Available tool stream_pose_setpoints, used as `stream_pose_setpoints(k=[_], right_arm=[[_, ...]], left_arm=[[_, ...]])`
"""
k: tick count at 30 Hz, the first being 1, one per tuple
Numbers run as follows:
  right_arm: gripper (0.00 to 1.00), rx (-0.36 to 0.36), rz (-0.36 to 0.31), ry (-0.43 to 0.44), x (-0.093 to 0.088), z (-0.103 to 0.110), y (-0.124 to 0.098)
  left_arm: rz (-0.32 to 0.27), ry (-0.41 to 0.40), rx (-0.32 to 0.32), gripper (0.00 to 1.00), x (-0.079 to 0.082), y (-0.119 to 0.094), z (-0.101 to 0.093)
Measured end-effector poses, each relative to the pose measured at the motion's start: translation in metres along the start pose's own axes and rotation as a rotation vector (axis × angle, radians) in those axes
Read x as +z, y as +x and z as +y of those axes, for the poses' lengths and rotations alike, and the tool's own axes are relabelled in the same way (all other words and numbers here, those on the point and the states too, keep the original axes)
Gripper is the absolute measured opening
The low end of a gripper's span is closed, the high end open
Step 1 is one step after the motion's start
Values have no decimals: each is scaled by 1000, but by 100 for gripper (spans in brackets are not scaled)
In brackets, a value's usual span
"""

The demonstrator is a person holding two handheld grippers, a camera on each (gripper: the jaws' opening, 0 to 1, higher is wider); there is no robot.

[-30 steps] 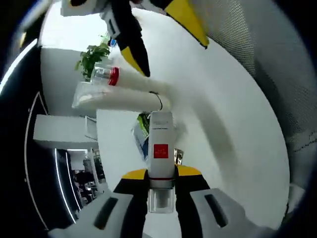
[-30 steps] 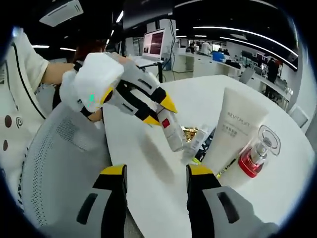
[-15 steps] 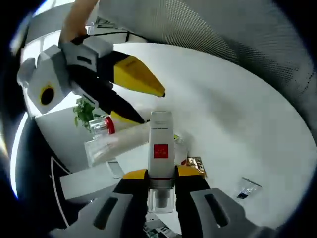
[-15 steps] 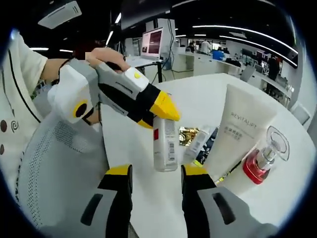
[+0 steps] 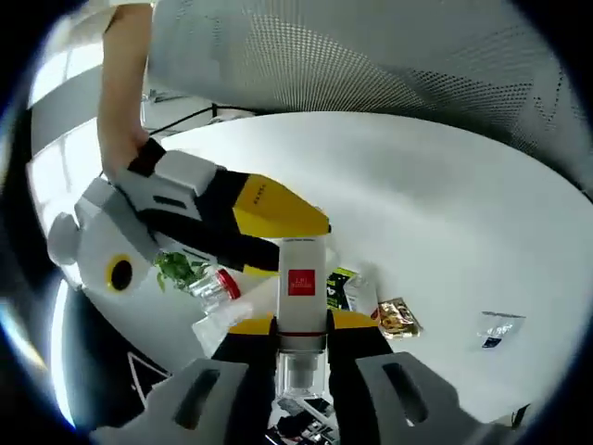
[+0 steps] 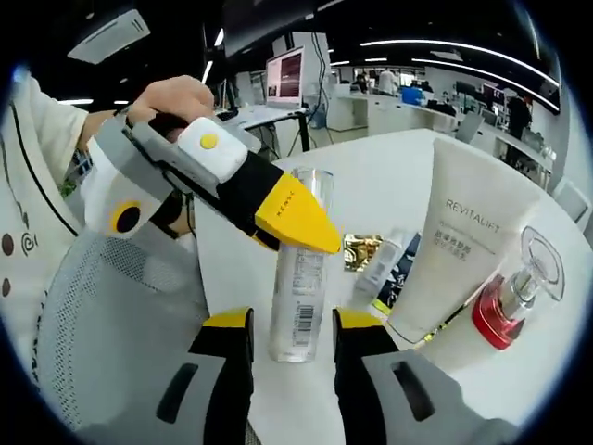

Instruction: Arrange the skincare products in the storage area until every visible bottle or jar stands upright without overlapping.

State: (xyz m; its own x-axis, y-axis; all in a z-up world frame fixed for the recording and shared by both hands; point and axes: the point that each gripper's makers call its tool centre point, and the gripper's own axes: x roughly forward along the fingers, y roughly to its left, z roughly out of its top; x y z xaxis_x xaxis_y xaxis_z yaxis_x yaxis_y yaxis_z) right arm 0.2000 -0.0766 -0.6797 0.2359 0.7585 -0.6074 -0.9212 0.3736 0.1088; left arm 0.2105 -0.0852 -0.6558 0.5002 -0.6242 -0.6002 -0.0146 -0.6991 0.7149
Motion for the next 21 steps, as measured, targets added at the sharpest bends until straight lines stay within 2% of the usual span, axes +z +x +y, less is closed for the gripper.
stream_pose_setpoints(k=[2, 4, 9, 13, 15, 21], right_arm=[[30, 8, -10, 6, 2, 2, 1], [27, 14, 19, 42, -4, 2, 1], [27, 35, 0, 61, -7, 3, 1], [23, 50, -1, 66, -7, 4, 0], [21, 43, 20, 91, -9, 1, 0], [20, 68, -8, 135, -8, 0, -4]], left_arm=[[-12, 17, -6, 15, 4, 1, 0], [-21, 39, 0, 15, 7, 1, 1], [-38, 63, 22, 15, 13, 0, 6], [-42, 71, 38, 15, 16, 1, 8], [-43, 74, 50, 15, 17, 1, 9], [-51, 73, 71, 15, 17, -1, 12]])
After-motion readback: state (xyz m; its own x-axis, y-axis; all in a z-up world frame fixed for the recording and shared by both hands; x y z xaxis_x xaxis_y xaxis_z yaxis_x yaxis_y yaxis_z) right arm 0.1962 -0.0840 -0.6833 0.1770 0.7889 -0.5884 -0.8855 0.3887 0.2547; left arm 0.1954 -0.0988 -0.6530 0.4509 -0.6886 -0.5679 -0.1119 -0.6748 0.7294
